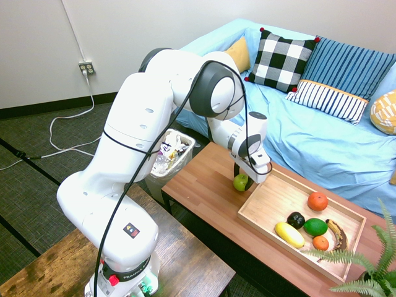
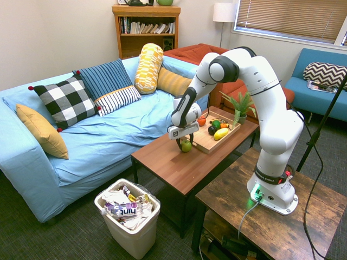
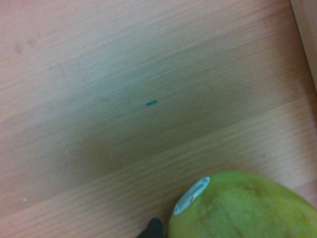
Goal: Put the apple in the tray
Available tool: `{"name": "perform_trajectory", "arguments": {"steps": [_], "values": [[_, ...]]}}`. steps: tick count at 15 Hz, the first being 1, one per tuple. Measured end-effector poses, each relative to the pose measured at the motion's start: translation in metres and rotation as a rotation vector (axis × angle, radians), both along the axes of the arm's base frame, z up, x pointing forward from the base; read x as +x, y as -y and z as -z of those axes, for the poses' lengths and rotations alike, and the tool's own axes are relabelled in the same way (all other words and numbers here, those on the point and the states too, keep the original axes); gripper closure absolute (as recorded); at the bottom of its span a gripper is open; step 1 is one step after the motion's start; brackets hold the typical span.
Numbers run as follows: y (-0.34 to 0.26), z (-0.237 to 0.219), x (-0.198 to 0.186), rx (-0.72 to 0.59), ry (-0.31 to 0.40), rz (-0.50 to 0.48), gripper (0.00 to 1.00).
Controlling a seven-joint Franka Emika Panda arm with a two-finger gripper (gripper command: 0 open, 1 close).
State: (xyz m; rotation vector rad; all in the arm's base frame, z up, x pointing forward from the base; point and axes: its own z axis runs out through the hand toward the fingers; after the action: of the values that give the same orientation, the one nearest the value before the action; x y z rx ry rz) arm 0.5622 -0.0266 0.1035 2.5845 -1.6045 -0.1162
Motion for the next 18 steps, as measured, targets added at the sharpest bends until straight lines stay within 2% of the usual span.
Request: {"name": "perform_trajectory", "arguments": {"steps": [5,8,13,18], "values": [[0.03,-0.077,0.021,0.007,0.112,0.02,1.0],[0.072,-0.102,0.017,-0.009,0.131,0.08,1.0],[0.14,-0.076,-0.001,-0.037,0.096,0.189,1.0],[0.146,-0.037,-0.002,-0.035,0.084,0.212,1.0]]}}
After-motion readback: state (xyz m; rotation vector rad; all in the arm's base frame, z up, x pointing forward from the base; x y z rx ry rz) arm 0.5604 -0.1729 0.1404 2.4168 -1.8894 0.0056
